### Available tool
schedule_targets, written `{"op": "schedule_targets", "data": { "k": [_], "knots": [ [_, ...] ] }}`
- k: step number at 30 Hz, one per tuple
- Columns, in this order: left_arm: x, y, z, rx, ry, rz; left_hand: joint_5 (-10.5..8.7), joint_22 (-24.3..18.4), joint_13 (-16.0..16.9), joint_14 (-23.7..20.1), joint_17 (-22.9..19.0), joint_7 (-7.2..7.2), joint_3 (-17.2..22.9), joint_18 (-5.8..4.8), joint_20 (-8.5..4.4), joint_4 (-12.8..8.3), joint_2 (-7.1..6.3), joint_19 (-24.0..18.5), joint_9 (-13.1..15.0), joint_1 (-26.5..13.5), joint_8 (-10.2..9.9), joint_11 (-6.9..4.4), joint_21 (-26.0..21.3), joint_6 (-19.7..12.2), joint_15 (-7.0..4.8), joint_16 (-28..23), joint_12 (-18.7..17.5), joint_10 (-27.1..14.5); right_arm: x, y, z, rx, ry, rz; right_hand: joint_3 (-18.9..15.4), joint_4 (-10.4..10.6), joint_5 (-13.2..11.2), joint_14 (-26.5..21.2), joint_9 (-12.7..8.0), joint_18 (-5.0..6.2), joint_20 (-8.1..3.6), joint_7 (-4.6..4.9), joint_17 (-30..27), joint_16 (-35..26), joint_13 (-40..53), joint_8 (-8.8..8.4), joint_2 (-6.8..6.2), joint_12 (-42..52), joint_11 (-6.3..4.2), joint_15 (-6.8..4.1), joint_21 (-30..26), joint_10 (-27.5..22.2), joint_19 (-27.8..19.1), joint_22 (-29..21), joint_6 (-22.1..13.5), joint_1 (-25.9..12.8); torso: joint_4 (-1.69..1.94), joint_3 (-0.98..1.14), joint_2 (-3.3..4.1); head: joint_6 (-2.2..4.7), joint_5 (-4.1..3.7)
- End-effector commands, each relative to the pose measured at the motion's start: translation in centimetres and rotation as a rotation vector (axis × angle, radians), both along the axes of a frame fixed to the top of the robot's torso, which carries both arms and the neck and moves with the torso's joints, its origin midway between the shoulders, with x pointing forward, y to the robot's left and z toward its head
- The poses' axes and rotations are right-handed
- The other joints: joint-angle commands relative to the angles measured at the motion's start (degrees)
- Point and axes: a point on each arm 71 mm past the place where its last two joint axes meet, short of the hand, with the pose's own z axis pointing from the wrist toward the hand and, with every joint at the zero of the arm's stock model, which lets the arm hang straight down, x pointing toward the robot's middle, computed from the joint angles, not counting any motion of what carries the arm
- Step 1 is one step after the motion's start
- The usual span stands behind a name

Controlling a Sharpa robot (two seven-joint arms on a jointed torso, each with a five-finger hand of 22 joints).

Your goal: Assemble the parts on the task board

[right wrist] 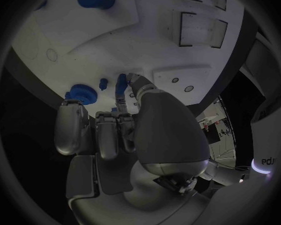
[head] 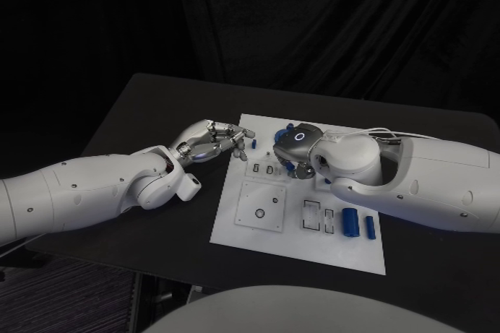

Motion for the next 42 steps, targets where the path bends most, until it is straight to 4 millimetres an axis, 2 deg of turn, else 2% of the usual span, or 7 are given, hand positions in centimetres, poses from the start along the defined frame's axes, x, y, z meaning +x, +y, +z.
{"op": "schedule_targets", "data": {
  "k": [1, 19, 29, 37, 42],
  "knots": [
    [-0.09, -0.22, 0.06, -0.016, -0.005, -0.016, 0.13, 0.1, 0.0, -0.5, 0.1, -0.01, 0.3, -0.01, 0.0, 0.1, -0.56, -0.3, -0.1, -0.1, -0.3, 0.03, 0.2, -0.3, -0.09, -0.4, -0.2, -0.3, -0.06, -0.04, -0.16, 0.012, 0.001, 0.004, 0.3, -0.2, -0.5, 5.8, 0.0, 0.14, -0.05, 0.41, 15.1, 0.2, 15.1, -0.34, 0.4, 0.1, -0.01, -0.09, -0.4, 6.2, -0.5, 10.7, 0.0, -0.1, 0.01, 0.02, 0.01, -0.01, -0.02],
    [-0.08, -0.25, 0.0, -0.013, 0.003, -0.019, 0.12, 0.1, 0.2, -0.5, 0.2, 0.0, 0.4, -0.04, 0.02, 0.0, -0.59, -0.4, -0.1, -0.2, -0.3, 0.07, 0.2, -0.3, -0.05, -0.4, -0.3, -0.4, 0.06, -0.16, -0.15, 0.017, -0.001, 0.004, 0.4, -0.5, -1.4, 5.8, -0.2, 0.28, 0.16, 0.82, 15.1, 0.2, 15.1, -1.43, 0.4, 0.1, 0.34, 0.18, -1.1, 6.2, -0.9, 10.5, -0.9, -0.2, 0.01, 0.02, 0.0, -0.01, 0.1],
    [-0.06, -0.29, -0.05, -0.012, 0.007, -0.022, 0.13, 0.1, 0.3, -0.6, 0.2, 0.01, 0.5, -0.05, 0.03, 0.0, -0.63, -0.5, -0.1, -0.2, -0.4, 0.09, 0.2, -0.4, -0.02, -0.5, -0.4, -0.4, 0.06, -0.1, -0.09, 0.027, -0.005, 0.009, 0.2, -0.4, -3.5, 5.8, -0.1, 0.29, 0.4, 0.91, 15.1, 0.2, 15.1, -1.84, 0.5, 0.1, 0.49, 0.37, -1.2, 6.2, -1.0, 10.5, -0.5, -0.7, 0.01, 0.01, -0.01, -0.01, 0.04],
    [-0.05, -0.33, -0.09, -0.011, 0.011, -0.024, 0.12, 0.1, 0.3, -0.6, 0.3, 0.02, 0.5, -0.06, 0.04, 0.0, -0.66, -0.5, -0.1, -0.2, -0.4, 0.11, 0.2, -0.4, -0.01, -0.5, -0.4, -0.4, 0.09, -0.13, -0.06, 0.033, -0.006, 0.012, 0.1, -0.4, -3.7, 5.8, 0.0, 0.29, 0.41, 0.9, 15.1, 0.2, 15.1, -1.89, 0.52, 0.1, 0.48, 0.37, -1.3, 6.2, -1.0, 10.5, -0.5, -0.8, -0.01, 0.04, 0.01, -0.01, 0.03],
    [-0.08, -0.31, -0.1, -0.012, 0.012, -0.024, 0.12, 0.1, 0.3, -0.6, 0.3, 0.02, 0.5, -0.06, 0.04, 0.0, -0.66, -0.5, -0.1, -0.2, -0.4, 0.11, 0.2, -0.4, -0.01, -0.5, -0.4, -0.4, 0.05, -0.37, 0.19, 0.07, -0.02, 0.021, 0.0, -0.4, -4.2, 5.8, -0.2, 0.41, 0.46, 1.1, 15.1, 0.2, 15.1, -2.57, 0.42, 0.1, 0.6, 0.44, -1.8, 6.2, -1.2, 10.3, -1.3, -1.0, 0.02, 0.03, 0.01, -0.01, 0.06]
  ]
}}
